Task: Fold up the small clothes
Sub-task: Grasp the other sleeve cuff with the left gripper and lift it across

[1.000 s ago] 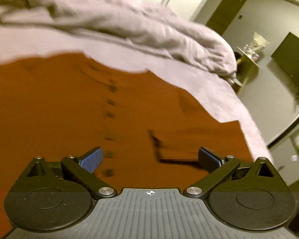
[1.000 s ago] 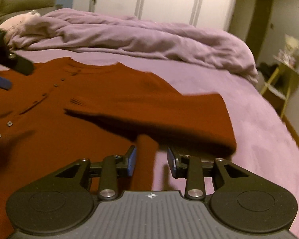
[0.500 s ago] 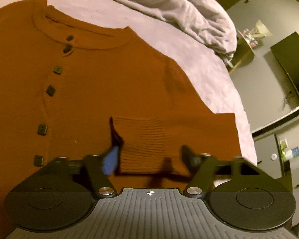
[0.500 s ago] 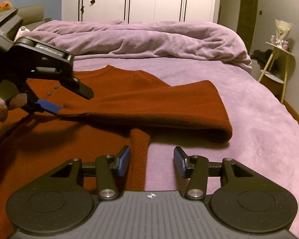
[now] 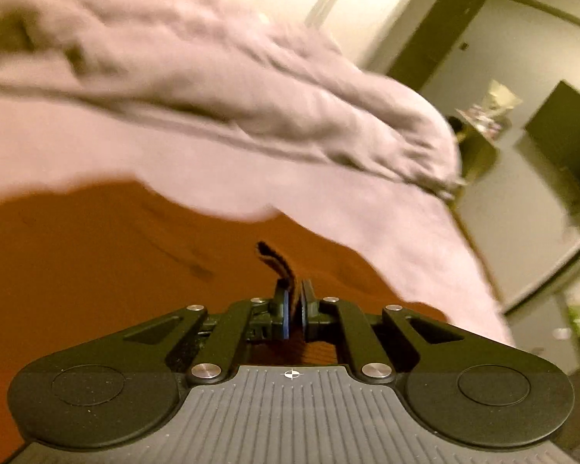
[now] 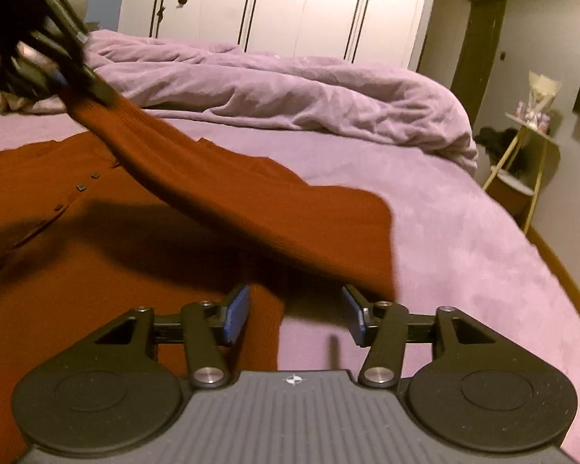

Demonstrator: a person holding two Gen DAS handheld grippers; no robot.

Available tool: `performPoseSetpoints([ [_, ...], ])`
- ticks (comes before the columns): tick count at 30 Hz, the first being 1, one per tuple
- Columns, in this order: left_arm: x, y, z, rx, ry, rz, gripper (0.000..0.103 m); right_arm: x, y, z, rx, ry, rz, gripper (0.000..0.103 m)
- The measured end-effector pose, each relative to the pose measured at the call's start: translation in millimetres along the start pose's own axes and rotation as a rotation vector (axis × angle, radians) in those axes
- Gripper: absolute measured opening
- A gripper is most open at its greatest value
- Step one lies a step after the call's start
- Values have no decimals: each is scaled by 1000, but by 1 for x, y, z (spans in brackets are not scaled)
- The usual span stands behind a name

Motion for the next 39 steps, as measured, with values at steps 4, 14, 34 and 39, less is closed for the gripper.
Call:
performPoseSetpoints([
  [4, 10, 7, 71, -272, -71, 19, 7, -1, -16, 9, 22, 41, 27, 53],
  [14, 53, -7, 133, -331, 7, 90, 8, -8, -35, 30, 78, 165, 23, 52],
  [34, 44, -5, 156, -408, -22, 64, 8, -10, -56, 29, 81, 123, 38, 17],
  [39, 54, -6, 169, -369, 18, 56, 8, -8, -54, 15, 34, 67, 61, 26],
])
Point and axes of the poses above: each gripper's, at about its wrist camera, not at the fingertips, and y roughly against the way its jaws point, z to its left, x to its underside, the point moved 7 cm from there along -y, roughly the way its jaws point, and after that the axes turned 4 degrees about -y, right-handed, at the moved point
